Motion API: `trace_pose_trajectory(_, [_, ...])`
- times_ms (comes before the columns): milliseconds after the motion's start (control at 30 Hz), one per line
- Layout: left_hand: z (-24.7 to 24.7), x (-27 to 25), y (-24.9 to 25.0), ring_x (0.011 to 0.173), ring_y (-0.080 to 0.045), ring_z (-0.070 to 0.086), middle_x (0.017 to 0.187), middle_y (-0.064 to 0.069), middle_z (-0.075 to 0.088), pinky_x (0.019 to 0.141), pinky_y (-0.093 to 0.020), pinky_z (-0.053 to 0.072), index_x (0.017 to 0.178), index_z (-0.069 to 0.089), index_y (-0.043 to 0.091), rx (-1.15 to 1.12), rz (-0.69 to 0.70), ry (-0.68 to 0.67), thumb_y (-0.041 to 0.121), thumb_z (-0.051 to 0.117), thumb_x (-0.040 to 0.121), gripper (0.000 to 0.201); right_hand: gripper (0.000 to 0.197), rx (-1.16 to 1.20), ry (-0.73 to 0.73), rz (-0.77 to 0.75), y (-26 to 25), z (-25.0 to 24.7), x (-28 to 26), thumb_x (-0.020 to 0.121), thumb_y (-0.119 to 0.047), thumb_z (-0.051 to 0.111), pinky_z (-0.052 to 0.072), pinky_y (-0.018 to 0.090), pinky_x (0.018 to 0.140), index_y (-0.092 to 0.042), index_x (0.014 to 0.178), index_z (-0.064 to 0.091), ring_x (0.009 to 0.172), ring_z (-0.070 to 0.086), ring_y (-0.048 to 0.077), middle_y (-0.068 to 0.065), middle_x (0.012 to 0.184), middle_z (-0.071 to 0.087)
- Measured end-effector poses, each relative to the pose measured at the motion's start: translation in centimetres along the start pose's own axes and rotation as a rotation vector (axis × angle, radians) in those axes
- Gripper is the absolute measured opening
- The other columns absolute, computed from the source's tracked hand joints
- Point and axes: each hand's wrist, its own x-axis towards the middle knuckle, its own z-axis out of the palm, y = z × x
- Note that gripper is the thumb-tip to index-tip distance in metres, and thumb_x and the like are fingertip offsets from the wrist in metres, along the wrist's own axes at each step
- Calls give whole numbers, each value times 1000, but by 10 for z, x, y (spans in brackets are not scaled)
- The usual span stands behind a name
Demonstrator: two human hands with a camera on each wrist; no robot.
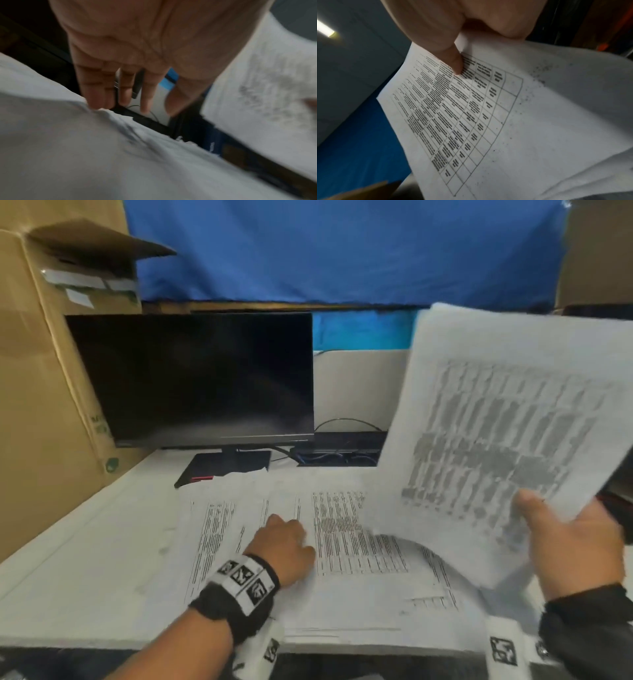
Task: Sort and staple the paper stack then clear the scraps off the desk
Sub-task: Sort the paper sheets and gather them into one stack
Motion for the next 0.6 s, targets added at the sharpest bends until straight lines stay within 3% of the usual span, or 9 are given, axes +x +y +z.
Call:
trace_pose_trajectory(67, [-7, 18, -5, 106, -28, 63, 128, -7, 53, 88, -37, 54, 124, 59, 18, 215, -135, -85, 67, 54, 76, 68, 10, 25, 112, 33, 1, -13, 12, 89, -27, 69, 46, 41, 87, -24, 97, 63, 96, 56, 21, -5, 99, 63])
trace_pose_trajectory(133, [-15, 32, -8, 100, -25, 67, 118, -7, 67, 81, -30, 55, 120, 63, 13, 236, -184, -124, 79, 56, 71, 83, 40, 35, 151, 169, 33, -26, 35, 79, -60, 68, 48, 46, 85, -26, 99, 61, 100, 56, 23, -15, 110, 58])
trace_pose_trajectory(200, [-18, 40, -5, 93, -21, 67, 108, -3, 70, 83, -30, 55, 115, 64, 15, 238, -183, -115, 83, 55, 70, 82, 71, -1, 132, 198, 98, -48, 66, 60, -89, 60, 51, 59, 82, -39, 111, 64, 103, 63, 24, -21, 111, 65])
trace_pose_trajectory(267, [-16, 42, 4, 90, -20, 64, 99, 0, 68, 84, -31, 55, 105, 64, 18, 302, -138, -120, 85, 55, 70, 76, 56, -24, 127, 174, 92, -49, 68, 68, -79, 64, 51, 58, 84, -42, 110, 64, 102, 63, 23, -19, 112, 65])
trace_pose_trajectory(333, [-6, 41, 13, 85, -21, 64, 87, 2, 63, 81, -31, 55, 93, 61, 20, 389, -110, -153, 86, 55, 68, 70, 19, -65, 124, 117, 23, -31, 33, 84, -47, 69, 48, 52, 93, -40, 101, 65, 104, 60, 22, -14, 116, 62])
trace_pose_trajectory(367, [0, 41, 17, 83, -21, 63, 83, 2, 61, 79, -31, 56, 89, 59, 19, 431, -96, -165, 84, 56, 70, 68, 15, -73, 95, 103, 10, -27, 25, 88, -37, 68, 47, 51, 95, -37, 103, 66, 105, 61, 24, -11, 118, 64])
trace_pose_trajectory(467, [6, 45, 21, 80, -21, 60, 80, 1, 59, 77, -29, 54, 93, 62, 15, 443, -77, -169, 66, 63, 82, 53, 32, -61, 30, 98, 6, -21, 21, 91, -28, 67, 47, 54, 98, -22, 122, 65, 109, 63, 30, 2, 123, 68])
trace_pose_trajectory(600, [2, 54, 15, 106, -25, 66, 109, -8, 67, 90, -32, 54, 121, 63, 8, 380, -142, -204, 48, 72, 85, 55, 34, -122, -36, 121, 10, -15, 17, 90, -35, 66, 47, 56, 97, -24, 122, 63, 109, 63, 31, 1, 120, 69])
